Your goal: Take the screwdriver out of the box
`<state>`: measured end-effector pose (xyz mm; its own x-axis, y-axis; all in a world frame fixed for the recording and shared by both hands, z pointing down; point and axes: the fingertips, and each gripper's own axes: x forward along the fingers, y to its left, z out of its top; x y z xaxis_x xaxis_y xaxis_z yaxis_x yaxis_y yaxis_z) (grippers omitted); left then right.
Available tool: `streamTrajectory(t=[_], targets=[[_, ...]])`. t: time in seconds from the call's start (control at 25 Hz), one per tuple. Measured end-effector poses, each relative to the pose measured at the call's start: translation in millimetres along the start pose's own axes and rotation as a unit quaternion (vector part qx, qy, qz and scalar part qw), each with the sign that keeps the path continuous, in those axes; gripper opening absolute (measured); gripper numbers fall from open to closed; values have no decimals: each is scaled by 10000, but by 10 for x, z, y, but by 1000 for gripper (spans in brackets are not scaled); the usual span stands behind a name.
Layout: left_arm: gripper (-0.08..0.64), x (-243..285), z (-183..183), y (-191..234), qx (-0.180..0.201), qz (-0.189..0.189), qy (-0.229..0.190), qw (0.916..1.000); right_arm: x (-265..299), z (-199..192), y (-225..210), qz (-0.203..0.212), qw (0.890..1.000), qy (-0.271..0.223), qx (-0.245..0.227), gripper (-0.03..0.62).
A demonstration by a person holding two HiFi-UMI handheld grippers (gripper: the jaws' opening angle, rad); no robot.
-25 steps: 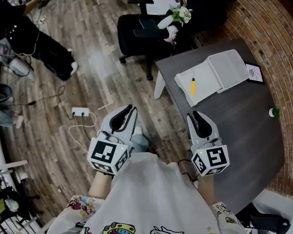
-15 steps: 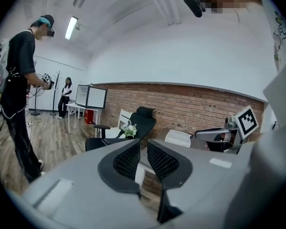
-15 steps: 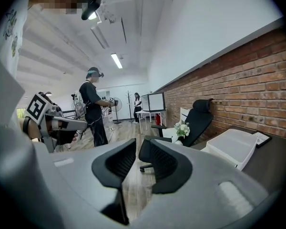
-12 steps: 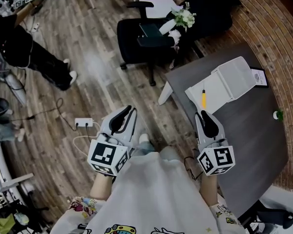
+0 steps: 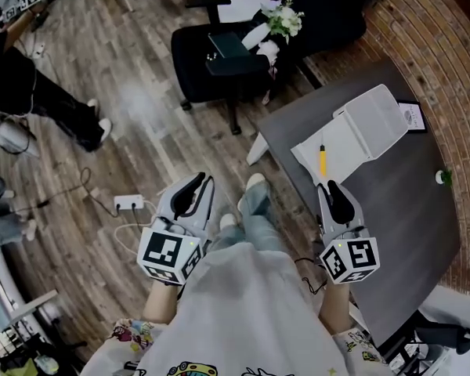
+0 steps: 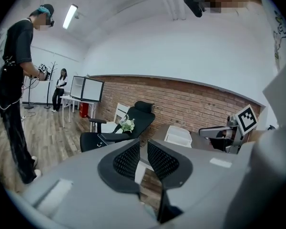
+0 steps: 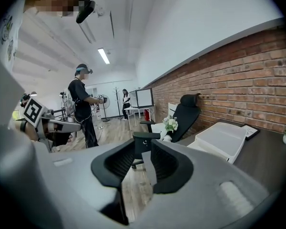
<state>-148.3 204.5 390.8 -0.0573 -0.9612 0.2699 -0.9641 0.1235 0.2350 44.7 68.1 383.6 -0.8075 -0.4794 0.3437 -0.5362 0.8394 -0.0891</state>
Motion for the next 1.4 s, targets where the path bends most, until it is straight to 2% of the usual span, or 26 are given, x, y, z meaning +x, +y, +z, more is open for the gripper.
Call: streamTrajectory(t=[0.32,0.68,1.08,1.4], targets=[[58,749,246,76,184,-308,73,9993,426,198,-556,-334,9993,-99,155,135],[66,1826,839,-157,574,-1039,177,9928,648,529,-1346,-987,9932,-246,560,150],[75,2602,1039,-672,856,-1761,359,9800,546,565,-1979,-1492,9837,-309,953,159],[78,2922,1107,-1037,1092,-2430,439,9629,342,503,-2084,-1921,9732,-394,1203,181]])
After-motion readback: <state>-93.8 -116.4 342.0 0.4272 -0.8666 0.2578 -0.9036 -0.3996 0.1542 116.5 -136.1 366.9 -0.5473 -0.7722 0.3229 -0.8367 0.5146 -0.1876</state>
